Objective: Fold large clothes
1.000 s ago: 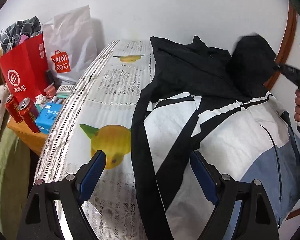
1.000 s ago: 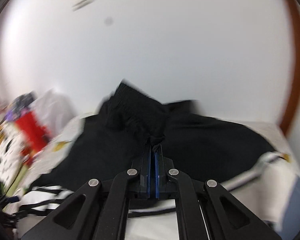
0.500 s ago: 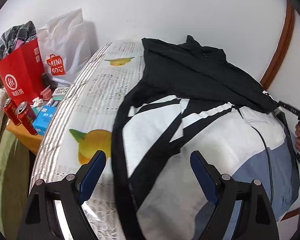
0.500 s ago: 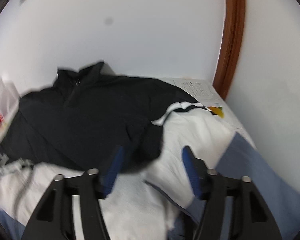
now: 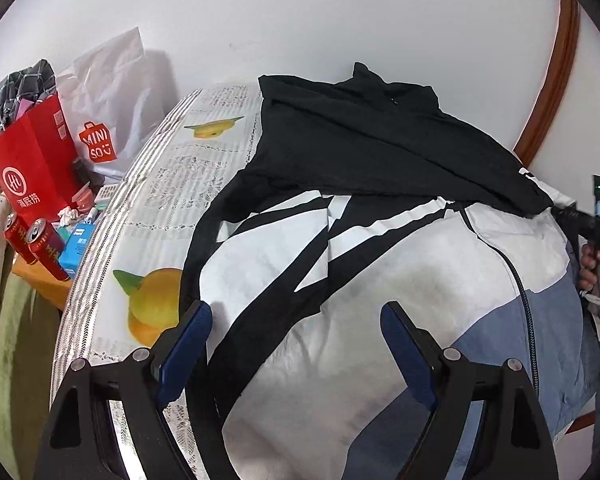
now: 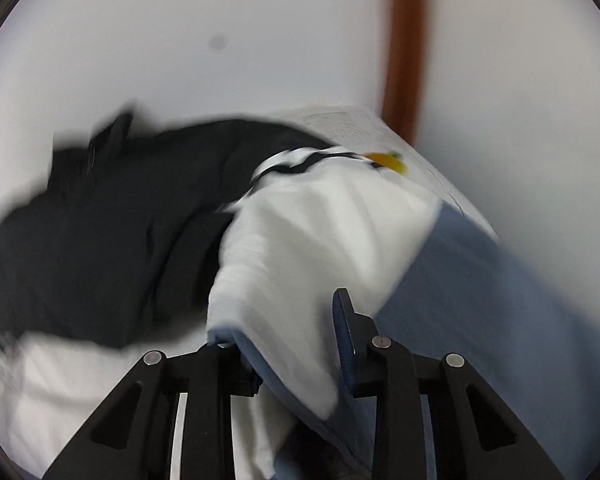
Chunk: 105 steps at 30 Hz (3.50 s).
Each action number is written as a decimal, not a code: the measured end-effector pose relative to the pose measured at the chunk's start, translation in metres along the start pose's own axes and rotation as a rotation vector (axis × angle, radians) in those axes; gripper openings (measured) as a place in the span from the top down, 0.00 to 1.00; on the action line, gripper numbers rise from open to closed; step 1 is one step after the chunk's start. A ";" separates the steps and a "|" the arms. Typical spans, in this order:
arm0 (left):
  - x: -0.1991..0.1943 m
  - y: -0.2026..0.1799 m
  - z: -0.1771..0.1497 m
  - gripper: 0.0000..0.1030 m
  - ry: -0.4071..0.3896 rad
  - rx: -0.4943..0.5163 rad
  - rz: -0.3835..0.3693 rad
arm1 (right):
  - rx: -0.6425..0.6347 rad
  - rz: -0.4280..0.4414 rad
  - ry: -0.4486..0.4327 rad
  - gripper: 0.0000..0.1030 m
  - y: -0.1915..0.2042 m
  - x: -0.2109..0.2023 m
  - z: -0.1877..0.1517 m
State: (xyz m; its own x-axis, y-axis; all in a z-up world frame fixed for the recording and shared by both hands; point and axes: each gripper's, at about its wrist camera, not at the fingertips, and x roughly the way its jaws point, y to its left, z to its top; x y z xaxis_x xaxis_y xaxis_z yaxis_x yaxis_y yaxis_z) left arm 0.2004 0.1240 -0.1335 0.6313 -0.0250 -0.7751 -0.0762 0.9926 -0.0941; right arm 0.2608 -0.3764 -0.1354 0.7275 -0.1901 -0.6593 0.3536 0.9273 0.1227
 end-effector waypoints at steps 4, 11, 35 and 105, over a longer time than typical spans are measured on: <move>0.000 -0.002 0.002 0.17 0.004 -0.003 -0.010 | 0.073 0.065 -0.016 0.71 -0.022 -0.012 0.002; -0.010 -0.016 0.002 0.17 -0.011 0.021 -0.036 | -0.031 0.059 -0.076 0.53 -0.014 -0.060 -0.008; -0.007 -0.017 0.006 0.17 -0.050 0.028 -0.041 | -0.311 -0.025 0.070 0.85 0.095 0.011 -0.015; -0.013 0.062 -0.019 0.17 -0.023 -0.064 0.045 | -0.655 0.220 -0.255 0.99 0.337 -0.122 -0.051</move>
State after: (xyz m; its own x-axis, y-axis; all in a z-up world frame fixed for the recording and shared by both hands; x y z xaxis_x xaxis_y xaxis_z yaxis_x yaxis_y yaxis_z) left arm 0.1724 0.1839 -0.1413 0.6436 0.0228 -0.7650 -0.1536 0.9831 -0.0999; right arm 0.2610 -0.0241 -0.0511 0.8834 0.0275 -0.4678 -0.1818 0.9401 -0.2882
